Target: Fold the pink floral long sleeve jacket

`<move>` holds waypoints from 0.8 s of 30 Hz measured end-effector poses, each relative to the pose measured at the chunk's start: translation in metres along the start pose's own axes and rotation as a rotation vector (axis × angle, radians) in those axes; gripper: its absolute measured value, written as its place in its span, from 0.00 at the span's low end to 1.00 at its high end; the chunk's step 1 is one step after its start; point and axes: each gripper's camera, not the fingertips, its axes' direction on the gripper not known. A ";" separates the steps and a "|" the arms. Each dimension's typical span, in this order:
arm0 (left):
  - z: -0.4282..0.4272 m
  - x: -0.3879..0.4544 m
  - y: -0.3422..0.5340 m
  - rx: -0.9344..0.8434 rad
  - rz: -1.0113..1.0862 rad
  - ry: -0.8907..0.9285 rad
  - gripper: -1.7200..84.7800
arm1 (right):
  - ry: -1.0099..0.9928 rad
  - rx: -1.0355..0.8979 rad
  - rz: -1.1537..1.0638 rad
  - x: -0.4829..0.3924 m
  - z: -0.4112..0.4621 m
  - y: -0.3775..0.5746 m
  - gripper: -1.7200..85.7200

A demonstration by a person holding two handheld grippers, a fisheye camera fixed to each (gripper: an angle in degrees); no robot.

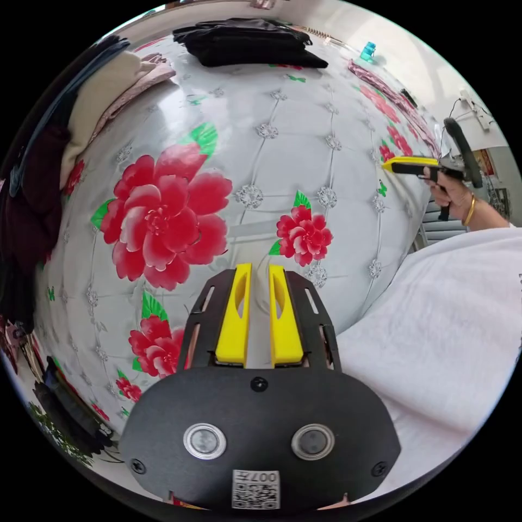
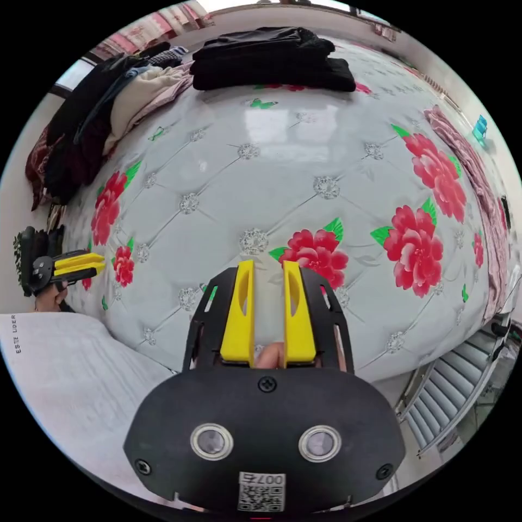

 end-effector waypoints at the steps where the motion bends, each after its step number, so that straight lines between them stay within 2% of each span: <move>1: 0.014 0.006 -0.009 -0.016 -0.010 -0.028 0.09 | -0.008 -0.017 -0.020 -0.001 0.002 -0.004 0.11; 2: 0.019 0.008 -0.014 -0.022 -0.020 -0.044 0.09 | -0.039 -0.012 -0.052 0.005 0.002 -0.008 0.11; 4: 0.037 0.009 -0.029 -0.052 -0.081 -0.070 0.09 | 0.023 0.070 -0.002 0.034 -0.009 -0.013 0.11; 9: 0.065 -0.002 -0.056 -0.099 -0.116 -0.076 0.08 | 0.163 0.328 0.481 0.225 -0.064 -0.009 0.12; 11: 0.073 -0.010 -0.069 -0.133 -0.117 -0.070 0.08 | 0.251 0.359 0.580 0.284 -0.075 -0.003 0.12; 14: 0.082 -0.029 -0.088 -0.183 -0.155 -0.043 0.08 | 0.363 0.312 0.671 0.363 -0.074 -0.002 0.12; 17: 0.088 -0.044 -0.108 -0.233 -0.145 -0.048 0.08 | 0.384 0.277 0.779 0.424 -0.066 0.002 0.12; 20: 0.088 -0.055 -0.119 -0.260 -0.164 -0.054 0.08 | 0.348 0.225 0.826 0.467 -0.047 0.002 0.11; 21: 0.087 -0.061 -0.124 -0.273 -0.173 -0.057 0.08 | 0.280 0.149 0.838 0.483 -0.030 0.000 0.09; 24: 0.080 -0.075 -0.135 -0.291 -0.191 -0.069 0.08 | 0.251 0.251 0.910 0.495 -0.029 0.009 0.05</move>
